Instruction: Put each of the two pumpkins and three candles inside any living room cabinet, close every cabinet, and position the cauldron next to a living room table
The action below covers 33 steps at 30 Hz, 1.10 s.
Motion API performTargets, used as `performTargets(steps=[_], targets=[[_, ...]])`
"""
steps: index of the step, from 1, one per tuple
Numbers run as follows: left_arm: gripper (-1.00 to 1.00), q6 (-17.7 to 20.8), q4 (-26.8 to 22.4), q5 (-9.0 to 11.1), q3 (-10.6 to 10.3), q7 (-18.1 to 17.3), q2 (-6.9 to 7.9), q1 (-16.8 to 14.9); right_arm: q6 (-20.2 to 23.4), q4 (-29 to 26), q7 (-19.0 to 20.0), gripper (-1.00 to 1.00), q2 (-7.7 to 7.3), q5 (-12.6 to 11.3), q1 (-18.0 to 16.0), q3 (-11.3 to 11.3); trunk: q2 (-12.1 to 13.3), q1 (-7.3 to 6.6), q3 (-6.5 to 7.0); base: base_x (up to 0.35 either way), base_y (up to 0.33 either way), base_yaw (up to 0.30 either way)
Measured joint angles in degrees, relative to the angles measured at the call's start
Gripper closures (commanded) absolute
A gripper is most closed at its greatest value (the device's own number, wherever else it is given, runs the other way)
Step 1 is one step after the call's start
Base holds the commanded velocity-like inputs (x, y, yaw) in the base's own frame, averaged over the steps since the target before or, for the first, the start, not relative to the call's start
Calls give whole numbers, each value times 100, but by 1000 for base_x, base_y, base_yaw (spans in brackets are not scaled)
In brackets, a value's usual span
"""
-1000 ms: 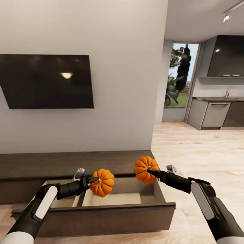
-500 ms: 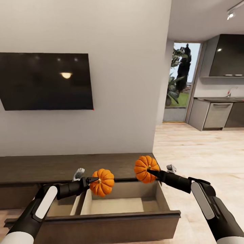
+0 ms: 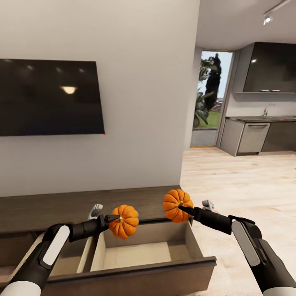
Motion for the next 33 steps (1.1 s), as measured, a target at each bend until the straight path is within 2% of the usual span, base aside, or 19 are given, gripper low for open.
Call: performTargets(steps=[8,19,28,33], targets=[[100,2,-2,-2,1,-1,1,1,-2,-17,-3,100,-3,-4,-1,0,0,0,-29,73,105,-92],[100,-2,-2,-12,1,-1,1,1,5,-8,-13,100,2,3,-2,6,0,0,-54,5,-10,110],[100,0,-2,-5,4,6,1,1,-2,-74,-21,100,1,-1,-2,12,0,0,-57,55,-47,11],[100,-6,-9,-32,2,19,0,1,11,-48,-292,100,7,11,0,70,0,1,-58,10,-8,0]])
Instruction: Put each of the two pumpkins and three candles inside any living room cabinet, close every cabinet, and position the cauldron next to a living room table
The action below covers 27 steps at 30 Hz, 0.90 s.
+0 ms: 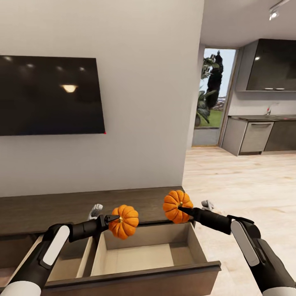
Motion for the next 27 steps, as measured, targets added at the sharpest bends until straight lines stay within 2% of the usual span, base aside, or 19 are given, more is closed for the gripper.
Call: performTargets(steps=[3,5,7,9,10,12,14,18,20,22,23,27], targets=[[100,3,-2,-7,-2,242,-7,-1,34,37,-553,100,35,-4,1,405,0,0,-1,1,-1,0],[100,5,-9,-29,-1,682,-37,-4,41,42,-1102,100,88,-21,-3,740,0,0,-1,0,0,0],[100,13,-43,-13,-3,1187,-126,-11,54,44,-1611,100,240,-54,-9,952,0,0,-1,0,0,0],[100,22,-177,46,-3,1795,-272,-14,61,56,-2080,100,515,-41,-9,1062,0,0,-1,0,0,0],[100,22,-224,39,-3,2043,-338,-15,67,56,-2239,100,623,-119,-13,1091,0,0,0,0,0,0],[100,21,-278,17,-2,2486,-472,-16,65,59,-2543,100,773,-83,-12,1147,0,0,0,0,0,0],[100,17,-300,-34,0,2882,-626,-16,64,62,-2793,100,856,-76,-12,1260,0,0,-1,0,0,0],[100,-3,-301,-14,-15,3121,-915,-28,66,86,-2948,100,916,-73,-14,1382,0,0,0,0,0,0],[100,-13,-293,-174,-49,3147,-983,-32,71,249,-2960,100,966,-43,-22,1445,1,0,-1,0,0,0],[100,-21,-288,-411,-78,3157,-1089,-34,67,600,-2965,100,1065,-68,-46,1646,1,0,-1,0,0,0],[100,-12,-264,-687,-84,3165,-1163,-33,66,706,-2975,100,1092,71,-55,1726,0,0,-1,0,0,0],[100,-9,-223,-1116,-87,3170,-1299,-41,45,874,-2997,100,1114,165,-69,1795,0,0,0,0,0,0]])
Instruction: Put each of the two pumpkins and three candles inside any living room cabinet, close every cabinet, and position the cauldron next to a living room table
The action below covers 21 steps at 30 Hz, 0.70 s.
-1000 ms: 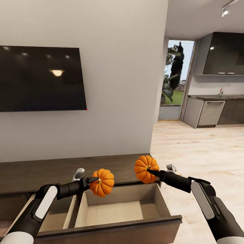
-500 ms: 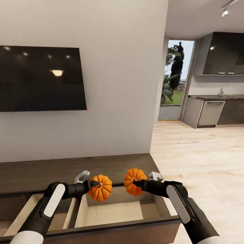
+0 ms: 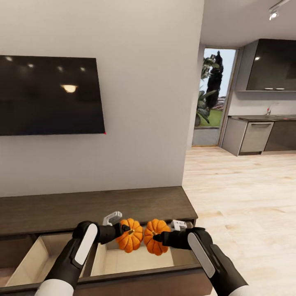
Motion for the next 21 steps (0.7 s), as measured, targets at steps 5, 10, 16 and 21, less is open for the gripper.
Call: performTargets(steps=[5,10,16,21], targets=[[100,-224,21,-209,3,40,-112,-3,-49,290,-258,100,19,-133,-25,18,0,0,0,0,0,0],[100,-498,69,-466,-41,1045,-348,-3,-215,369,-325,100,18,-137,-29,18,0,0,1,0,0,0],[100,-857,158,-427,-217,1369,-388,-3,-255,383,-362,100,17,-148,-30,11,0,0,0,0,0,0],[100,-886,184,-428,-237,1394,-396,-3,-290,423,-364,100,17,-157,-29,10,0,0,0,0,0,0]])
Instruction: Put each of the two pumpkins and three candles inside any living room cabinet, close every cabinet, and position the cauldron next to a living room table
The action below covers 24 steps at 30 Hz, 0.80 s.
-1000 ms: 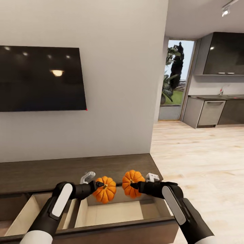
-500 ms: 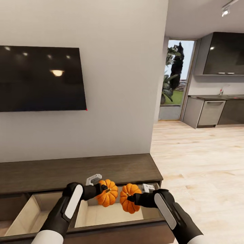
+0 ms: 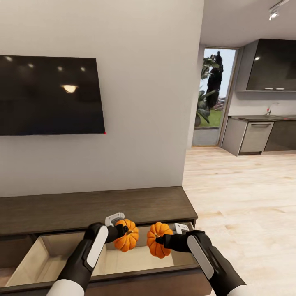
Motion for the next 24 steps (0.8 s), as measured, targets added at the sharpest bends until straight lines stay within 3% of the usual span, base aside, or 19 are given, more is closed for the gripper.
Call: performTargets(steps=[9,14,17,24], targets=[[100,-51,282,-20,-26,8,-3,-17,-693,416,-354,100,1,43,-53,-7,0,0,0,0,0,0],[100,-53,289,-19,-35,8,-3,-18,-863,524,-540,100,1,44,-52,-3,0,0,0,0,0,0],[100,-51,290,-8,-136,7,-3,-17,-1127,610,-617,100,1,48,-54,-3,0,0,0,0,0,0],[100,-51,271,-2,-217,1,-3,-18,-1292,697,-946,100,1,33,-53,-1,0,0,0,0,0,0]])
